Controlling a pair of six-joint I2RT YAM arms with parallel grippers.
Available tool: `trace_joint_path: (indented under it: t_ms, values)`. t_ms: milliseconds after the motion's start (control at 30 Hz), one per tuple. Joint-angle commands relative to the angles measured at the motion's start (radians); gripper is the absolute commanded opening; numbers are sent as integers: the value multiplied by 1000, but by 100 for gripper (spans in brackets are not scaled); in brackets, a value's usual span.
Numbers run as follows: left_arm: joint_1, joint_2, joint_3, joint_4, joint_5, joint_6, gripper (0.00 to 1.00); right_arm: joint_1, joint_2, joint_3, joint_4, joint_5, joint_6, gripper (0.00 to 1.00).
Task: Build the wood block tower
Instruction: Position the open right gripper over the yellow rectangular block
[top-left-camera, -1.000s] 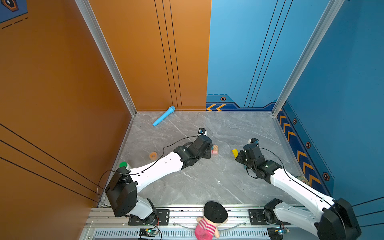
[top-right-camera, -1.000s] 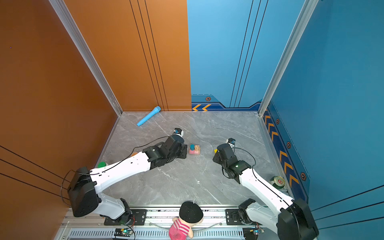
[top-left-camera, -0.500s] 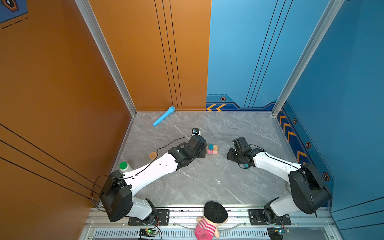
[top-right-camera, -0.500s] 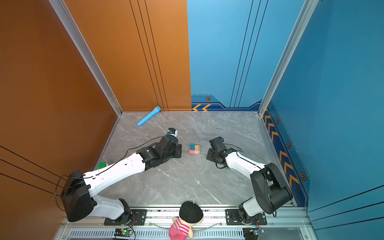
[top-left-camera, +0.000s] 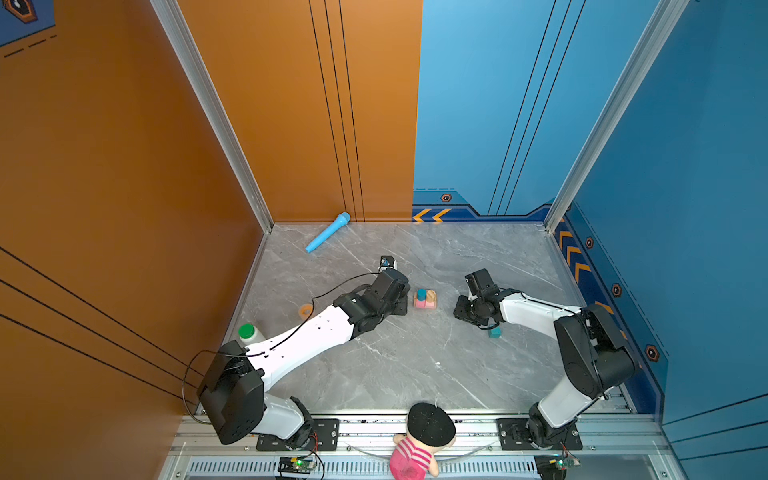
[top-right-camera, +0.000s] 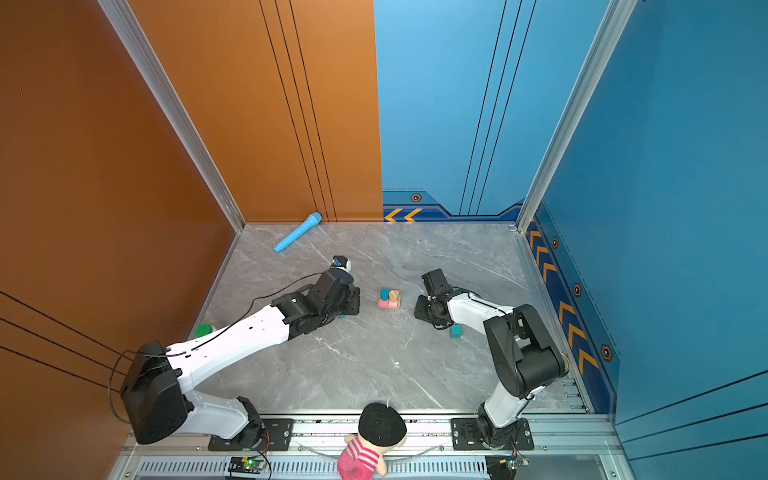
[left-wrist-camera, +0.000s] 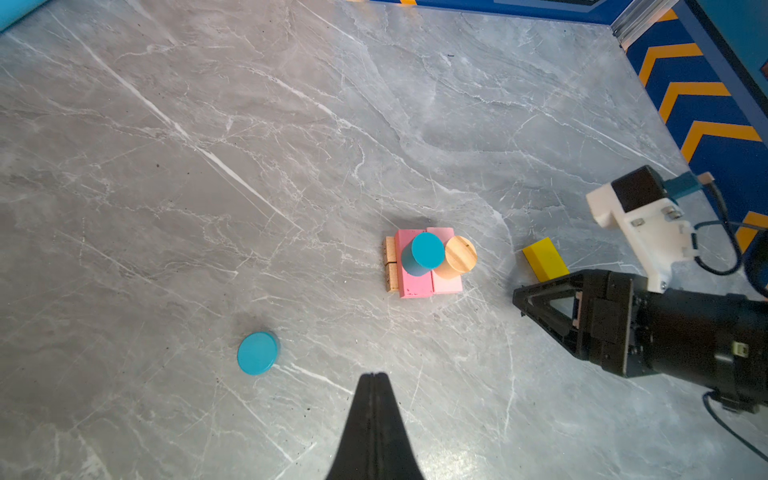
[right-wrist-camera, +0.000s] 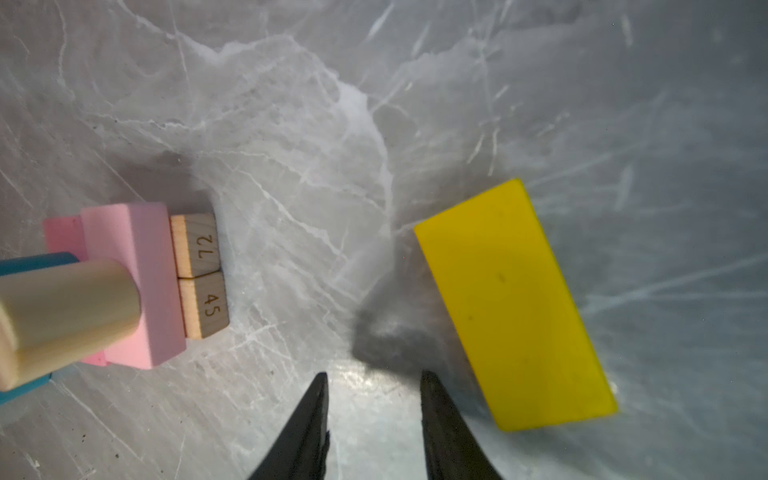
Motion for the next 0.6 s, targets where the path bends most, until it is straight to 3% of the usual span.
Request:
trace_joint_path:
  t_ms: [0,567]
  values:
    - [14,-3,-16,-12,1,12,0,-25,24,25,-38,-19,-33,33]
    - [24,25,-7,-11,19,12,0,-109,-10,48,-153,-5,-118,33]
